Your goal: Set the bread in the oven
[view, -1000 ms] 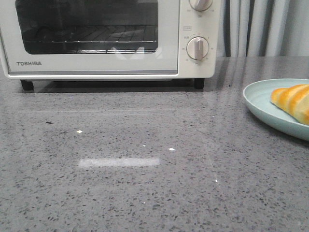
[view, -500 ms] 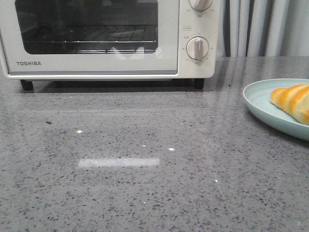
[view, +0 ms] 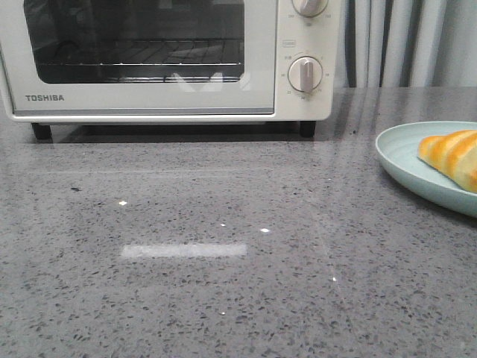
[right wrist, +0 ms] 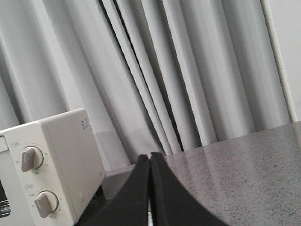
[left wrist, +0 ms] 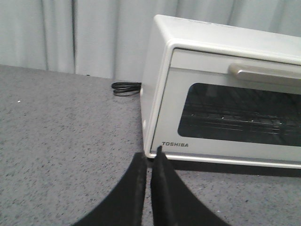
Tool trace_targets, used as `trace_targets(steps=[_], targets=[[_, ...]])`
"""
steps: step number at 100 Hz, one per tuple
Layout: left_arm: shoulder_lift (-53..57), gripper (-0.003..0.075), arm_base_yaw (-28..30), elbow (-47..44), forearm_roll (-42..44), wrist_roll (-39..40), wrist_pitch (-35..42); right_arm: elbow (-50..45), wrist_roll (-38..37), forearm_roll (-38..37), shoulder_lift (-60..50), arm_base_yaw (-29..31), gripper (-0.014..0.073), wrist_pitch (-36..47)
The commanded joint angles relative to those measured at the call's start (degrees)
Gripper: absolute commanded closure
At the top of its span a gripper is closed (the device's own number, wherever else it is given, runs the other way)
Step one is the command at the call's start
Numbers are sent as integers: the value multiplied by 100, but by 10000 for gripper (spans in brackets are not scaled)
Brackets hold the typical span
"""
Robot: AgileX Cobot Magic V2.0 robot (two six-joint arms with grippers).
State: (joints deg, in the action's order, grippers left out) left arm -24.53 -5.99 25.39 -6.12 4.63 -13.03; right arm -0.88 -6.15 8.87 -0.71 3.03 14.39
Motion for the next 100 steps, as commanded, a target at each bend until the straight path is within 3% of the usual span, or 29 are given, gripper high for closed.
trace_targets(steps=[1, 14, 38, 100], targets=[[-312, 740, -297, 439, -13, -59, 367, -23, -97, 0, -125, -10, 666, 360], [-674, 740, -901, 666, 20, -172, 579, -23, -244, -47, -125, -10, 648, 346], [-1277, 740, -1838, 784, 19, -288, 1303, -23, -350, -47, -125, -10, 419, 347], [-2895, 740, -2024, 2039, 171, -297, 1466, 36, -411, -120, -125, -10, 418, 294]])
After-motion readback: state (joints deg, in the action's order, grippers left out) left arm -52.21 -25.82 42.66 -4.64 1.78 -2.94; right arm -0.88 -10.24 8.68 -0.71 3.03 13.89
